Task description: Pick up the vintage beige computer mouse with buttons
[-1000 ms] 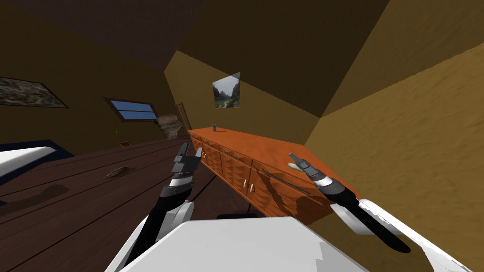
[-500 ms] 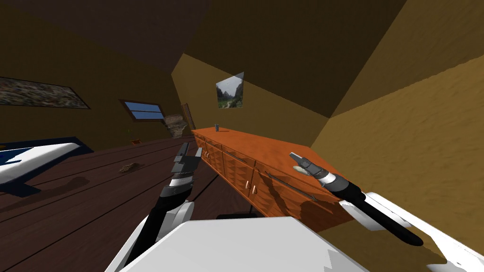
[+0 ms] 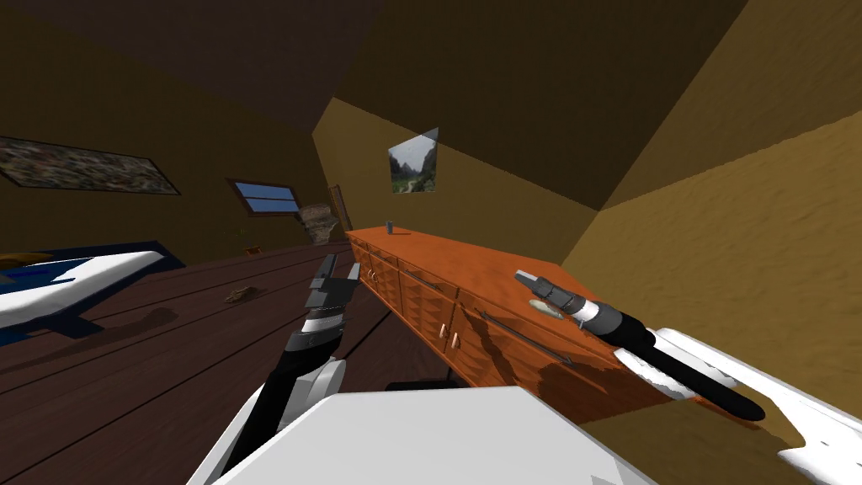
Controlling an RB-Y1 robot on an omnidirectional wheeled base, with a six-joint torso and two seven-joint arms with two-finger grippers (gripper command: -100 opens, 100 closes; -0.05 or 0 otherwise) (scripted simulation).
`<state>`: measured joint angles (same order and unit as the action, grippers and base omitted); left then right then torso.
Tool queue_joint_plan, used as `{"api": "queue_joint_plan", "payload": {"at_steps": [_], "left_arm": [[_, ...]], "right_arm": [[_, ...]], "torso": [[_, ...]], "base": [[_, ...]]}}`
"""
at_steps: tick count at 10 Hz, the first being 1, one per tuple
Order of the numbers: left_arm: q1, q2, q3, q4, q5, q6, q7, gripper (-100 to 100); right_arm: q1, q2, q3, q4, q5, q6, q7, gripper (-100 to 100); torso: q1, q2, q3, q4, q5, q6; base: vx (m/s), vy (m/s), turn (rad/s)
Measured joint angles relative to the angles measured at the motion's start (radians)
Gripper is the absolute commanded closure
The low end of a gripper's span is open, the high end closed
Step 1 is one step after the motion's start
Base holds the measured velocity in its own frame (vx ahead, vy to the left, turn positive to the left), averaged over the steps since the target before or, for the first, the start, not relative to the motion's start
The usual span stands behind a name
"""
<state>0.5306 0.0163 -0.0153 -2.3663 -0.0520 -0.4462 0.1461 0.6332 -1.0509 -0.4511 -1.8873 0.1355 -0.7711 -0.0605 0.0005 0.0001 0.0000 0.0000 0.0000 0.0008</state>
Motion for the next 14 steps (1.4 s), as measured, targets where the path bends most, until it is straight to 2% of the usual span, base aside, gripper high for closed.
{"api": "queue_joint_plan", "payload": {"at_steps": [1, 6, 10, 14], "left_arm": [[0.0, 0.0, 0.0, 0.0, 0.0, 0.0, 0.0, 0], [0.0, 0.0, 0.0, 0.0, 0.0, 0.0, 0.0, 0], [0.0, 0.0, 0.0, 0.0, 0.0, 0.0, 0.0, 0], [0.0, 0.0, 0.0, 0.0, 0.0, 0.0, 0.0, 0]], "right_arm": [[0.014, -0.028, -0.013, 0.013, 0.007, -0.009, -0.007, -100], [0.032, -0.171, -0.031, 0.078, 0.039, -0.043, -0.029, -100], [0.045, -0.289, -0.034, 0.122, 0.064, -0.068, -0.042, -100], [0.058, -0.387, -0.035, 0.153, 0.085, -0.085, -0.051, -100]], "torso": [[0.0, 0.0, 0.0, 0.0, 0.0, -0.001], [0.0, 0.0, 0.0, 0.0, 0.0, 0.0], [-0.001, 0.0, 0.0, 0.0, 0.0, 0.0], [-0.001, 0.001, 0.0, 0.0, 0.0, 0.0]], "base": [[0.014, 0.002, 0.076], [0.009, -0.002, 0.066], [0.001, -0.006, 0.036], [0.0, -0.012, 0.049]]}}
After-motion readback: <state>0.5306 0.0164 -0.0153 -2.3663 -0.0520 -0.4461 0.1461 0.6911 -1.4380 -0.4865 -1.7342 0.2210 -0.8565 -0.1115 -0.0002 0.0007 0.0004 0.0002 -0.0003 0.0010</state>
